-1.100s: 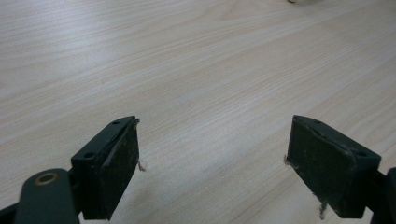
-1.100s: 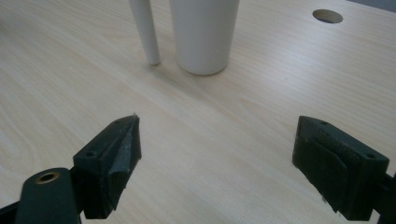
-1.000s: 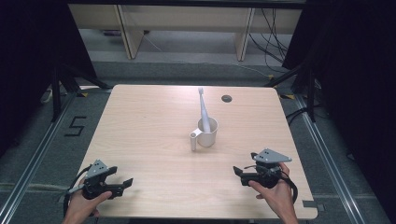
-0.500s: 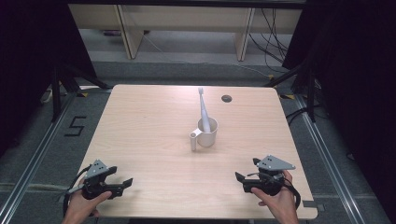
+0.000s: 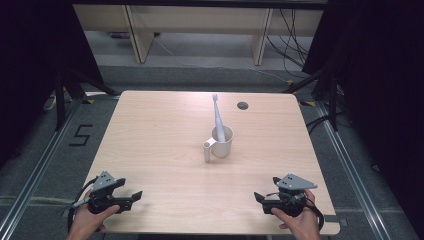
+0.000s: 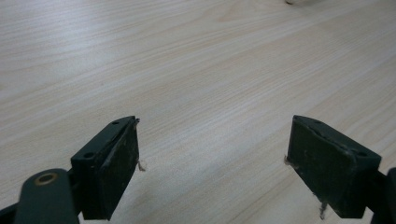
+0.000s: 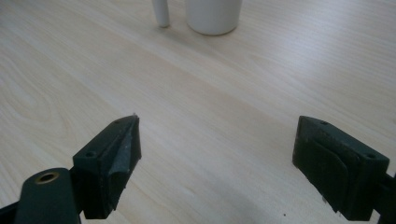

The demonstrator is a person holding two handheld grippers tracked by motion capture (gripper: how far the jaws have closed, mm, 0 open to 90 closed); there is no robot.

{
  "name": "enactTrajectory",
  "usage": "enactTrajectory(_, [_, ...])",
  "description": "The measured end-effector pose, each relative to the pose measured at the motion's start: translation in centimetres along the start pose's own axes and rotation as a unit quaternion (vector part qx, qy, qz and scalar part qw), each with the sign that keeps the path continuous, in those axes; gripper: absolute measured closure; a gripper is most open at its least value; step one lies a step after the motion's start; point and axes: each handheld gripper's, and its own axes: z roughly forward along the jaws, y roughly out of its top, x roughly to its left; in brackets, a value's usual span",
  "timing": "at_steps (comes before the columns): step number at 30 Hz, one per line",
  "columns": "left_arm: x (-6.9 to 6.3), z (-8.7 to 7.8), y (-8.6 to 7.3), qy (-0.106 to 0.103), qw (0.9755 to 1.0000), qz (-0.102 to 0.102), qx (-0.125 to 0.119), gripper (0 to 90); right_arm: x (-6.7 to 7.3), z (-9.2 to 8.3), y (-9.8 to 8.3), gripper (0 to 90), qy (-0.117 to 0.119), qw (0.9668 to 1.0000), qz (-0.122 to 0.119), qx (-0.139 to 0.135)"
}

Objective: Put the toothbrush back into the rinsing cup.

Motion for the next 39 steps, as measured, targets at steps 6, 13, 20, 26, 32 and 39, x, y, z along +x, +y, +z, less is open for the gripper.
enactTrajectory(6, [0.0, 0.0, 0.0, -0.001, 1.0, 0.002, 0.0, 16.1, -0.1, -0.2, -0.7, 16.3, 0.003, 1.0, -0.004, 0.005])
enactTrajectory(13, [-0.1, 0.0, 0.0, -0.001, 1.0, 0.002, -0.001, 16.1, 0.0, -0.7, -1.8, 16.4, -0.002, 0.9999, 0.004, 0.015])
enactTrajectory(20, [-0.1, 0.0, 0.0, -0.001, 1.0, 0.004, 0.001, 16.1, -0.1, -1.0, -2.9, 16.5, 0.001, 0.9998, 0.004, 0.018])
enactTrajectory(26, [-0.2, 0.0, 0.0, 0.001, 1.0, 0.004, 0.001, 16.1, -0.1, -1.4, -3.6, 16.5, 0.003, 0.9996, 0.015, 0.024])
enactTrajectory(32, [-0.1, 0.0, 0.0, 0.0, 1.0, 0.008, 0.004, 16.1, -0.5, -1.2, -3.9, 16.6, 0.002, 0.9998, -0.005, 0.019])
enactTrajectory(39, [-0.1, 0.1, -0.1, -0.001, 1.0, 0.005, 0.001, 16.1, -0.1, -1.1, -3.9, 16.6, 0.004, 0.9997, 0.002, 0.023])
